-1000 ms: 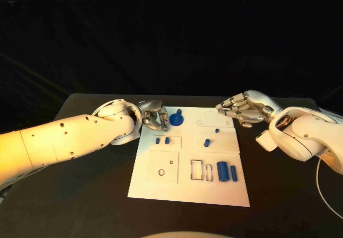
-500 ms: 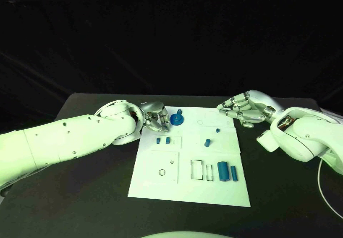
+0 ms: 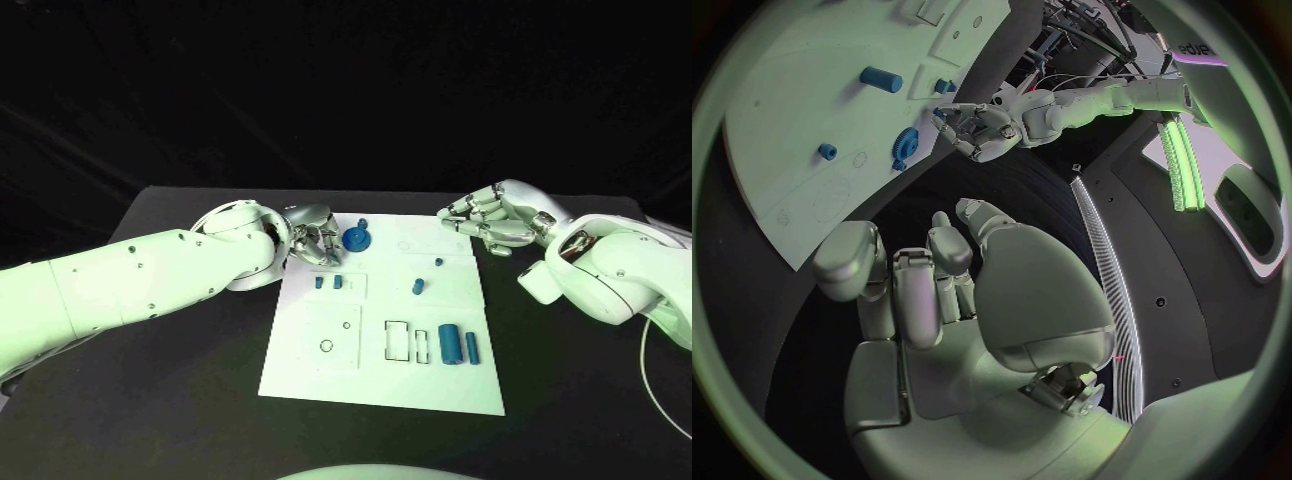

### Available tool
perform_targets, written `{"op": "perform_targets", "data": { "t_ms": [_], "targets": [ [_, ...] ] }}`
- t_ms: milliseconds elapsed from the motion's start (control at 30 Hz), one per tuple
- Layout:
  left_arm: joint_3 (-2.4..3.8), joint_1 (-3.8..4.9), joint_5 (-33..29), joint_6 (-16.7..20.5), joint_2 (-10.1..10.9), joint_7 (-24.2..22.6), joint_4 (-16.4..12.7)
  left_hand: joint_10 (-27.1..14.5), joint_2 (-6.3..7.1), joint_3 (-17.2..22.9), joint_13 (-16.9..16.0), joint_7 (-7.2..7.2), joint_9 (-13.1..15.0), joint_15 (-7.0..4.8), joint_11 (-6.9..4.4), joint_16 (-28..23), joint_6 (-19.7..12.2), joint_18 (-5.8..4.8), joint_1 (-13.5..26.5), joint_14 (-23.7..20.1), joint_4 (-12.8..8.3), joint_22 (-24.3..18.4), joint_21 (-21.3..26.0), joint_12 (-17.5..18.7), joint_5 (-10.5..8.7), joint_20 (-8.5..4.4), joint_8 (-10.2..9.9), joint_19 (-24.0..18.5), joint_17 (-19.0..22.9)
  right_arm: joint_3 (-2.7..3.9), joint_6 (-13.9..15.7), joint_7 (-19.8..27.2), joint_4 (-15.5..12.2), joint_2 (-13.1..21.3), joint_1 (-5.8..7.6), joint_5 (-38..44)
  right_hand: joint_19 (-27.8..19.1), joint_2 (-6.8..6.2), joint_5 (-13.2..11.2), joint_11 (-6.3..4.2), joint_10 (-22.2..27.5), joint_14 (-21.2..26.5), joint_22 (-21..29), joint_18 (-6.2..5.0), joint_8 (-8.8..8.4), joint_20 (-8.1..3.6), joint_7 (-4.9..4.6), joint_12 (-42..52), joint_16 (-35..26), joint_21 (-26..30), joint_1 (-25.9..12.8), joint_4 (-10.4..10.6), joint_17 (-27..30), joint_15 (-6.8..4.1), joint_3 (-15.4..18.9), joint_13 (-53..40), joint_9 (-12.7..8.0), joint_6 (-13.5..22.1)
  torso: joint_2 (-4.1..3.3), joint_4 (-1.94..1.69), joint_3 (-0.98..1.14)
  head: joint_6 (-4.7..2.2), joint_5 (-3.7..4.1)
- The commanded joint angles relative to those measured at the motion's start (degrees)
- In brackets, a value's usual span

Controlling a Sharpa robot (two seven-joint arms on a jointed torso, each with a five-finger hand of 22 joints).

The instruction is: Assemble the parts on the task board

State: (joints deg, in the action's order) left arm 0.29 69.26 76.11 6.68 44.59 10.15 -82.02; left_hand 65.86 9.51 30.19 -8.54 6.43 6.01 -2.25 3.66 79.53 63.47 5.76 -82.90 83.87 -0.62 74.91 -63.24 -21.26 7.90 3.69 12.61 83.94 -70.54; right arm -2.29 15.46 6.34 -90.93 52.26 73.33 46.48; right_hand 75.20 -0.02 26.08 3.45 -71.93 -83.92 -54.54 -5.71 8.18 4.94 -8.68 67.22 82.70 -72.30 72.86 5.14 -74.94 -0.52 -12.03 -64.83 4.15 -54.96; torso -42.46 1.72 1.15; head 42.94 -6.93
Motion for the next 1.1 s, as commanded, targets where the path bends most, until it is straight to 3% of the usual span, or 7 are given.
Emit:
{"op": "perform_targets", "data": {
  "t_ms": [33,1100],
  "targets": [
    [0.0,-0.06,0.5,-1.5,-0.1,0.4,0.0,1.6,-0.62,0.3,0.0,0.25,-0.1,0.08,-1.3,0.1,0.1,-0.85,-0.2,2.0,-0.1,2.0,0.2,-0.1,0.37,-0.24,-0.3,0.5,0.1,0.01,0.1,0.6,-0.1,0.0,-0.03,0.4,-0.1,-0.29,0.1,0.1,0.4,-3.6,0.0,-0.94,0.33,-0.03,-0.07,0.0,-0.3,0.3,0.5,0.1,-3.8,-0.43,-0.3,0.0,-0.1,0.5,-0.01,0.02,-0.03,0.07,0.03],
    [-0.01,-0.06,1.5,-2.3,-0.1,1.1,0.1,1.9,-0.85,0.5,-0.3,0.15,0.0,0.07,-1.37,0.1,0.6,-0.82,0.1,1.9,-0.3,2.0,0.3,0.2,0.12,-0.18,-0.4,0.4,0.1,0.01,0.0,0.6,0.0,-0.1,-0.03,0.4,-0.1,-0.29,0.1,0.1,0.4,-3.6,0.0,-0.94,0.33,-0.03,-0.07,0.0,-0.3,0.3,0.5,0.1,-3.8,-0.43,-0.3,0.0,-0.1,0.5,0.02,0.06,-0.01,0.14,-0.05]
  ]
}}
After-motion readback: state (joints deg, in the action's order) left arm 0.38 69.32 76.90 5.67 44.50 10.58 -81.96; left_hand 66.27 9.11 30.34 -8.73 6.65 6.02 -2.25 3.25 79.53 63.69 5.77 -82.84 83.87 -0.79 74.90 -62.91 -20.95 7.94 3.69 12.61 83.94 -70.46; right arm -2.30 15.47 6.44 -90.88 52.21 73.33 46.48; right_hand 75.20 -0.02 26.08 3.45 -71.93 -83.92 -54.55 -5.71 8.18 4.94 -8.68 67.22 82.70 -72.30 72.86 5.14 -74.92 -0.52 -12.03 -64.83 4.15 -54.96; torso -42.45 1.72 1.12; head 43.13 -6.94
